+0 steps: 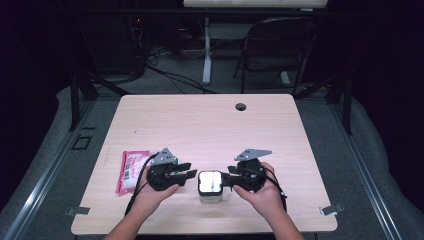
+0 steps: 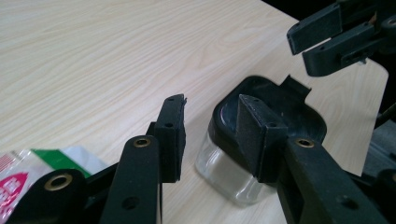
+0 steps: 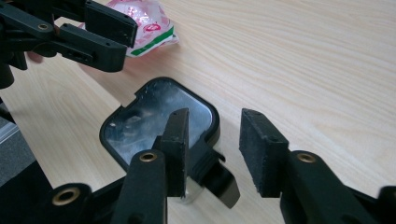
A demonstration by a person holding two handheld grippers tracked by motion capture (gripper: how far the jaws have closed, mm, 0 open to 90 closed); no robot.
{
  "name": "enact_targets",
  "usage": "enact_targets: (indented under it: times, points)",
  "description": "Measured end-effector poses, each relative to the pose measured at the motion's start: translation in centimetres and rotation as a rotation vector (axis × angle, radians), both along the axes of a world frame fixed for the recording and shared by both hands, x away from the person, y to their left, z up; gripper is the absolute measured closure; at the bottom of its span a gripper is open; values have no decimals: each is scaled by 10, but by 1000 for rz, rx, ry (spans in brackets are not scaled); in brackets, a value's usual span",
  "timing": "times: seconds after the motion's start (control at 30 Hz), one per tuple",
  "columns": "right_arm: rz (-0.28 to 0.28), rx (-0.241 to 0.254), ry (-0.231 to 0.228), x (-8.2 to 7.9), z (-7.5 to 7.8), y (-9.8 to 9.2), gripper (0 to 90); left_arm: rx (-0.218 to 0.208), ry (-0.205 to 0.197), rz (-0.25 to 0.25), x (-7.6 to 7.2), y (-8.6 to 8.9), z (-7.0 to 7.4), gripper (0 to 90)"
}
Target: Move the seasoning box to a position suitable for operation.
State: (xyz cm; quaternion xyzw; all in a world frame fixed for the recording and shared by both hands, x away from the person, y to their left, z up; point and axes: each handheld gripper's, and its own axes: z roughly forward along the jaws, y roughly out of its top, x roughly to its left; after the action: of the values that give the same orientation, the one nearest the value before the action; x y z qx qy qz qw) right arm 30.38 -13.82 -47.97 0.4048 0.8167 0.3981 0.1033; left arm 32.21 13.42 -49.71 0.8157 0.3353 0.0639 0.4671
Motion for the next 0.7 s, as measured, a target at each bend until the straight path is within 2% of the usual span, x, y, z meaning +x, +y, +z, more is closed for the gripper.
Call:
enact_targets:
  times: [0.03, 0.1, 0.13, 0.2, 0.3, 0.37, 0.43, 0.5, 0.53, 0.63, 0.7]
  points:
    - [0, -9, 5, 2, 2, 1, 644, -4, 20, -2, 3, -1, 1, 616]
    - [2, -7, -3, 4, 5, 3, 650, 3, 14, 9, 7, -3, 3, 595]
    - [0, -5, 4, 5, 7, 3, 665, -8, 13, 17, 8, -4, 4, 584]
    - [8, -8, -2, 6, 10, 4, 671, -20, 2, 15, 9, -3, 6, 552]
    - [-14, -12, -3, 4, 11, 4, 674, -31, 15, -4, 8, -2, 5, 564]
    - [-24, 5, 28, 3, 8, 2, 695, -5, 25, -22, 5, -2, 4, 593]
    - [-39, 15, 66, 1, 5, 0, 712, 11, 25, -31, 2, -3, 3, 606]
    - [-48, 23, 85, 1, 1, 0, 720, 16, 30, -38, 0, -4, 2, 626]
    - [-47, 24, 93, 1, -1, 0, 721, 21, 38, -44, -1, -5, 2, 627]
    - [-42, 30, 99, 0, -4, 0, 733, 50, 16, -42, -3, -5, 1, 649]
    - [-44, 27, 112, 0, -5, 0, 757, 44, 29, -43, -3, -3, -2, 661]
